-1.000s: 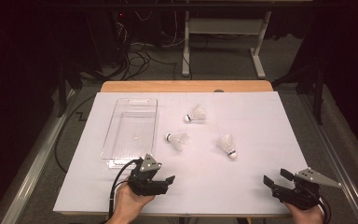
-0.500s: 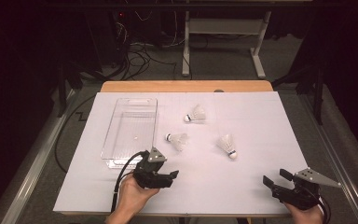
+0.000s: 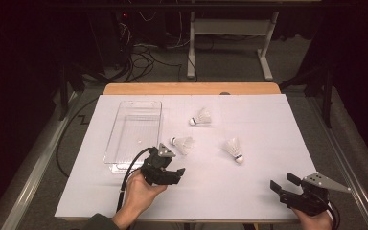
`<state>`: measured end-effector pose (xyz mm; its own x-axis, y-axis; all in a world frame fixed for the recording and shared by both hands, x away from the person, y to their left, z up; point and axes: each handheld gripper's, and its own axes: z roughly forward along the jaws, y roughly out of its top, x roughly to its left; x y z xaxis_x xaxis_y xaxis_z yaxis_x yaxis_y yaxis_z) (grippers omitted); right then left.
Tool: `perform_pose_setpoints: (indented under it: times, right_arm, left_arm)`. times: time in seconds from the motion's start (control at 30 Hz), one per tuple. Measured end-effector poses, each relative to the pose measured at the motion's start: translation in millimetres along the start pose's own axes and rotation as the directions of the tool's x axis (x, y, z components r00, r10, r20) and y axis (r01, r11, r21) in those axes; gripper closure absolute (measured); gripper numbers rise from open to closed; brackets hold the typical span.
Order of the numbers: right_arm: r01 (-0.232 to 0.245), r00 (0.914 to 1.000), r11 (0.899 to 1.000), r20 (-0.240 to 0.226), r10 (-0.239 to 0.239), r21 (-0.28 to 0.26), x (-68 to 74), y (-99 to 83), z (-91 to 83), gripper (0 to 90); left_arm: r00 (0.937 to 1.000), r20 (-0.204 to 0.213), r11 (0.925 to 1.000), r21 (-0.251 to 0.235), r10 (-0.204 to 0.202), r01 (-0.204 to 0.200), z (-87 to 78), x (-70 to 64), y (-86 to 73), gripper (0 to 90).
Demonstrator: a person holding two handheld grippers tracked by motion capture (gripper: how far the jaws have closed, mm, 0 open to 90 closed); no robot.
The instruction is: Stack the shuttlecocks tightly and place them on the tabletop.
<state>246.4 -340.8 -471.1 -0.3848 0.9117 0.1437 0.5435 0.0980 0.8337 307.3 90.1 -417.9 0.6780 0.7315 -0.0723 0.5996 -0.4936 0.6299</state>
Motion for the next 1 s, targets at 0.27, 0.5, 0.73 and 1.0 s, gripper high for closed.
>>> perform_pose_setpoints:
  times: [0.27,0.5,0.73,1.0]
  right_arm:
    - [0.001,1.0,1.0,0.0,-0.001,0.002,0.1,0.1,0.0,25.0]
    - [0.001,1.0,1.0,-0.001,-0.001,0.004,0.0,0.0,0.4,25.0]
    - [-0.002,1.0,1.0,-0.003,0.002,0.006,-0.2,0.0,0.6,25.0]
    - [-0.002,1.0,1.0,-0.005,0.002,0.007,-0.5,-0.1,0.8,25.0]
  left_arm:
    - [0.9999,-0.016,0.9999,0.013,-0.005,0.005,2.7,2.7,13.9,38.4]
    - [0.9997,-0.024,0.9998,0.017,-0.011,0.012,5.1,6.1,26.4,38.4]
    - [0.9993,-0.032,0.9992,0.036,-0.018,0.019,12.1,9.8,35.5,38.9]
    - [0.999,-0.035,0.9987,0.041,-0.028,0.029,17.8,14.6,42.7,39.0]
